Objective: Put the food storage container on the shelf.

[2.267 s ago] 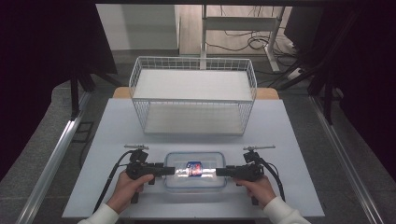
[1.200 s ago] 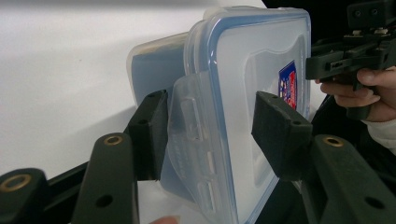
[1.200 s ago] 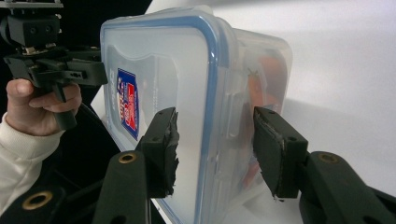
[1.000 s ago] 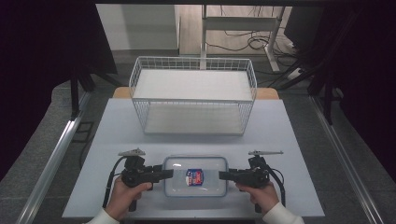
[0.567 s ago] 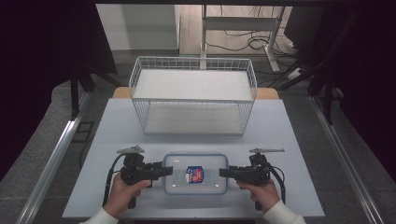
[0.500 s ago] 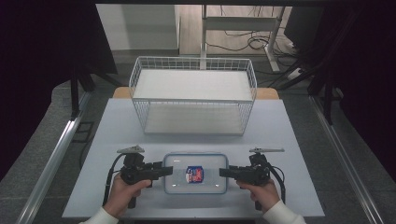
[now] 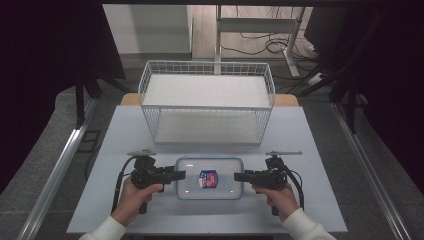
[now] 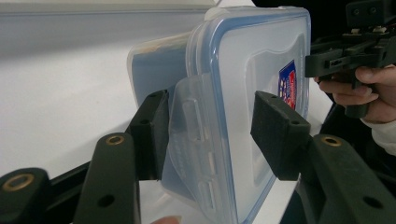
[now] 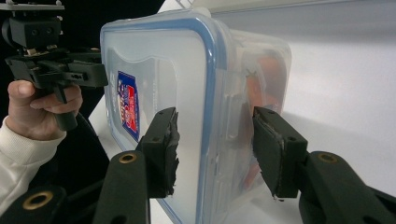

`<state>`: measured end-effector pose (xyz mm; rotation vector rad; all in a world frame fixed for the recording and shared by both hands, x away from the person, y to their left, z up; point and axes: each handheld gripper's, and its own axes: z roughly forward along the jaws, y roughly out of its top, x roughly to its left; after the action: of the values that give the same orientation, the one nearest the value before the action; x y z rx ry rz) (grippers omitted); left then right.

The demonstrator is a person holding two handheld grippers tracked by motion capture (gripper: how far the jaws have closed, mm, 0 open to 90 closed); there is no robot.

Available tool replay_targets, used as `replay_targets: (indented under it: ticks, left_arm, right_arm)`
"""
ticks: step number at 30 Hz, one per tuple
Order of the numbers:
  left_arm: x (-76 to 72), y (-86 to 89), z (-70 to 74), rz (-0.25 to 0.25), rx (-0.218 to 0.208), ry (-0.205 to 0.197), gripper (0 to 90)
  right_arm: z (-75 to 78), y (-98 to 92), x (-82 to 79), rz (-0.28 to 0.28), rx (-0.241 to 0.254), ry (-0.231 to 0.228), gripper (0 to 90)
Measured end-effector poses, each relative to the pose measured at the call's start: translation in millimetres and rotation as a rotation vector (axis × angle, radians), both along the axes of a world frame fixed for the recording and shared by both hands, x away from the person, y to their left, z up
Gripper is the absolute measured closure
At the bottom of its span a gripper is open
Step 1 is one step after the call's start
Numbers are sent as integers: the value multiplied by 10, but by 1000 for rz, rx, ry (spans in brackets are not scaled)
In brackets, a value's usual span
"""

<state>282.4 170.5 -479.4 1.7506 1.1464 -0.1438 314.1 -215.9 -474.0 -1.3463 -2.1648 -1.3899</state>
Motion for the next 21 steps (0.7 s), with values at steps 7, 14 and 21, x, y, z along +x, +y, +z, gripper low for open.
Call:
replay_targets:
  ticks: [7,14,21]
  left_arm:
    - [262,54,3,-13,-26,-3,493]
    - [568,120,-29,-7,-21,-18,487]
    - [819,194,-75,-10,-52,-31,512]
  right_arm:
    - [8,28,198,-11,2,-17,513]
    - [21,115,473,-22,-10,-45,513]
    - [21,153,751,-20,-7,-63,513]
